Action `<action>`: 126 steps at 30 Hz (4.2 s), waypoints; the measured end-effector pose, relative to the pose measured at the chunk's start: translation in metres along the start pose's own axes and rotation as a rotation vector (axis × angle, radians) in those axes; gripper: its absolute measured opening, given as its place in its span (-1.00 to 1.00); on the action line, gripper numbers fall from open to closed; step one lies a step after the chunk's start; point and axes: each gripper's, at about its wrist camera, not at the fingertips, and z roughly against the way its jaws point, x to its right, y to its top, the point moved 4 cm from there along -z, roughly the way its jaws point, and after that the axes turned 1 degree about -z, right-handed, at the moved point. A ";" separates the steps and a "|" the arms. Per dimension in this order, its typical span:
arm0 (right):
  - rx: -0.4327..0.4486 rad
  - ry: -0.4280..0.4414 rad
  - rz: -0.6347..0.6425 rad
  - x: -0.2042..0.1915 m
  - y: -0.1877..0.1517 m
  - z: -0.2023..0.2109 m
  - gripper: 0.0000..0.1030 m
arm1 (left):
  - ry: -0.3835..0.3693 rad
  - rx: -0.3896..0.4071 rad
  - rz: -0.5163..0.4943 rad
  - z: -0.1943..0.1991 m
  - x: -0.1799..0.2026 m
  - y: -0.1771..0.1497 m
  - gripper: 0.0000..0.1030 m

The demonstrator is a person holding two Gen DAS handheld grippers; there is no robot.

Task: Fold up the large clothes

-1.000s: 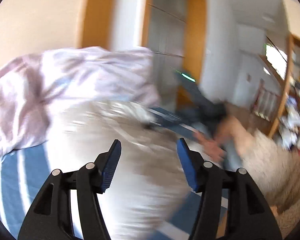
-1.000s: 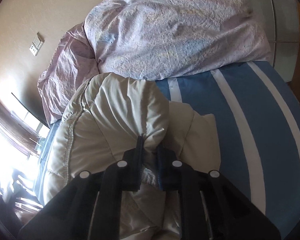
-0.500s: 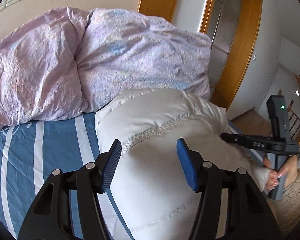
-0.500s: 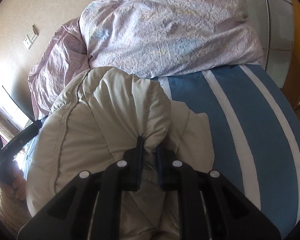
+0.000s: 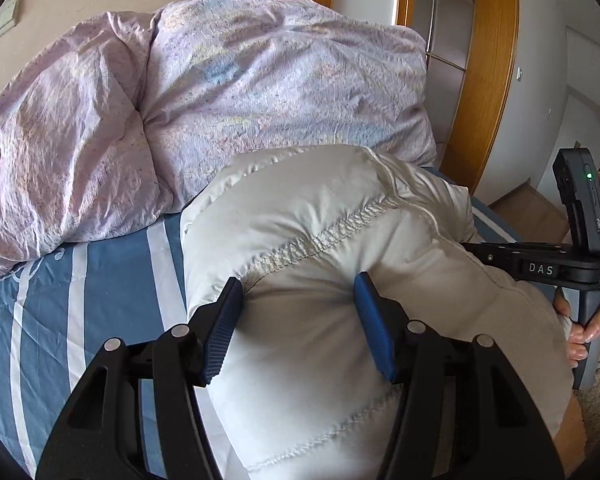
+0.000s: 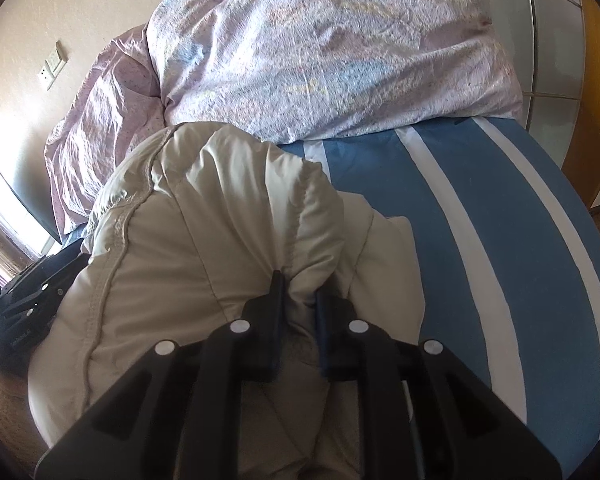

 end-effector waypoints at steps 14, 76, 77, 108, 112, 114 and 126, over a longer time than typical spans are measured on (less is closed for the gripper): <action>0.010 0.008 -0.018 0.008 -0.009 -0.016 -0.67 | 0.036 0.016 -0.030 -0.009 0.004 -0.007 0.15; 0.073 -0.114 -0.051 -0.004 0.023 -0.031 -0.26 | 0.135 0.081 0.037 0.003 -0.024 0.034 0.27; 0.076 -0.114 -0.048 -0.004 0.022 -0.031 -0.26 | 0.144 0.061 0.033 -0.003 -0.024 0.034 0.27; 0.106 -0.083 0.079 -0.040 -0.018 0.008 -0.02 | 0.259 0.040 -0.133 -0.012 0.014 0.014 0.36; 0.110 -0.085 0.085 -0.035 -0.022 -0.001 -0.02 | 0.275 0.006 -0.144 -0.025 0.016 0.011 0.36; 0.113 -0.091 0.087 -0.035 -0.023 -0.004 -0.02 | 0.285 0.003 -0.151 -0.029 0.018 0.008 0.36; 0.110 -0.089 0.088 -0.031 -0.019 -0.008 -0.02 | 0.289 0.033 -0.112 -0.035 0.014 -0.002 0.38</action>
